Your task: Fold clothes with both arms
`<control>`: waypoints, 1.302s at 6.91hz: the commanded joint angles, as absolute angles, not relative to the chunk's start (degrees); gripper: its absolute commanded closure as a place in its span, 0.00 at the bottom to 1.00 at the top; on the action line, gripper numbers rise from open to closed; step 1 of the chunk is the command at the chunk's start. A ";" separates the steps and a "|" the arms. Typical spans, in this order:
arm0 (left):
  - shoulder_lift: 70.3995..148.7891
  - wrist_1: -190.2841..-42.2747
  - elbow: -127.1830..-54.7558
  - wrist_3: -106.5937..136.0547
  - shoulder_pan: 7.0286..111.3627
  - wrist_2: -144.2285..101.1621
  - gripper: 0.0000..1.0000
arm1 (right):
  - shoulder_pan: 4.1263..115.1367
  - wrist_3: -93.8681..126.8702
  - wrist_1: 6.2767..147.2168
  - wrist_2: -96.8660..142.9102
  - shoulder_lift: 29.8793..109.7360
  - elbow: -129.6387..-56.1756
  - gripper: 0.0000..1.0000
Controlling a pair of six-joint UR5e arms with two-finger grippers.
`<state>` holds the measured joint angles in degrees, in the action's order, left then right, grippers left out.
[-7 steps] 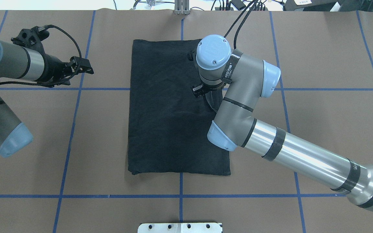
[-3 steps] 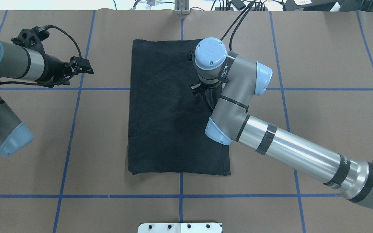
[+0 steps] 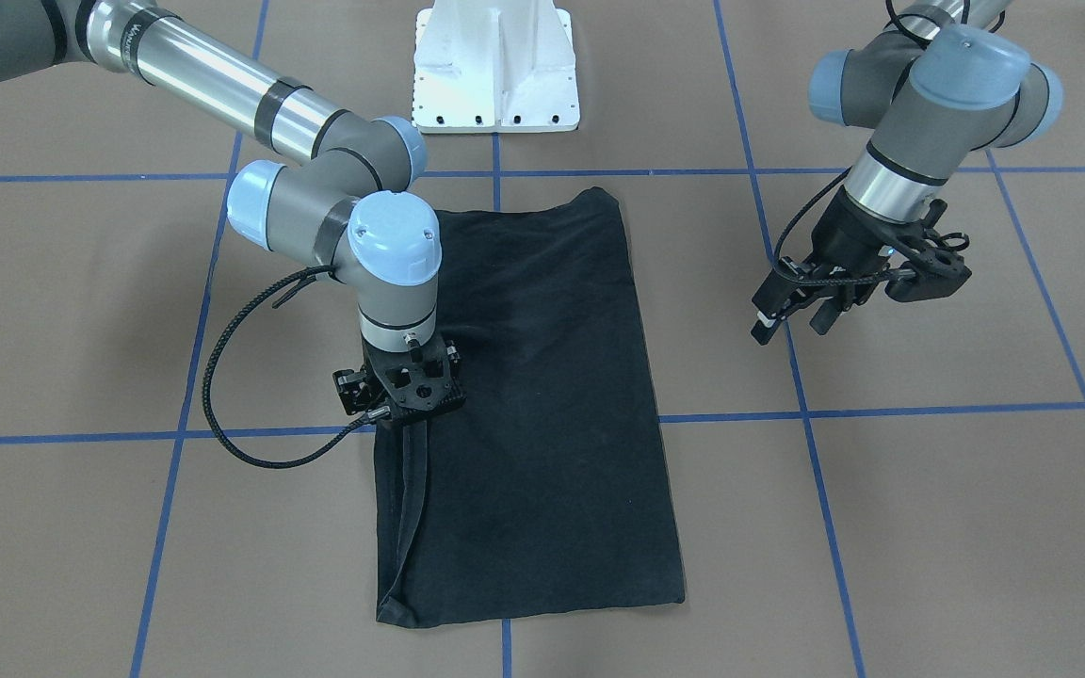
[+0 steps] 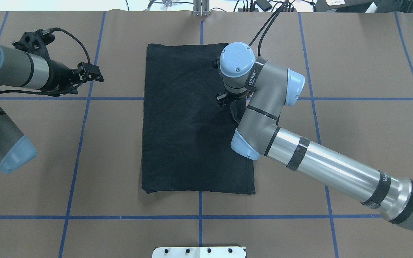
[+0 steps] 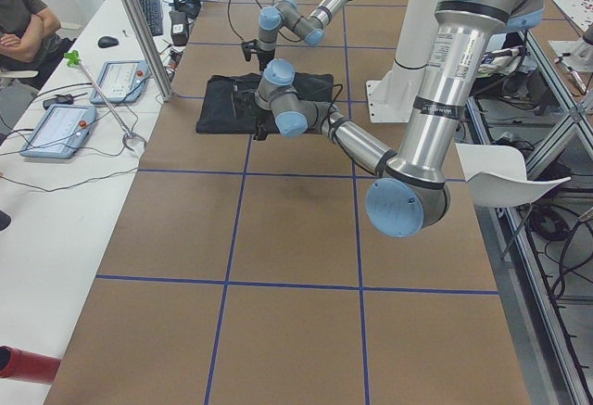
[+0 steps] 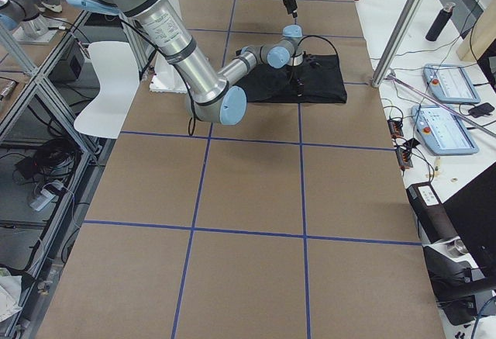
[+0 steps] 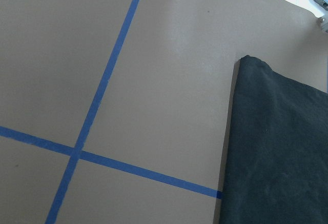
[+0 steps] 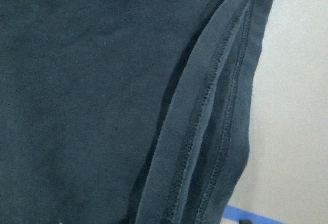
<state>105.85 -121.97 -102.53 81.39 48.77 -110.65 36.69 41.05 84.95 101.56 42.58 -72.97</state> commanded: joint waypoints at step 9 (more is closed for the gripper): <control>105.82 -121.99 -103.35 81.39 48.78 -110.65 0.00 | 41.75 36.65 93.78 109.69 46.76 -83.93 0.02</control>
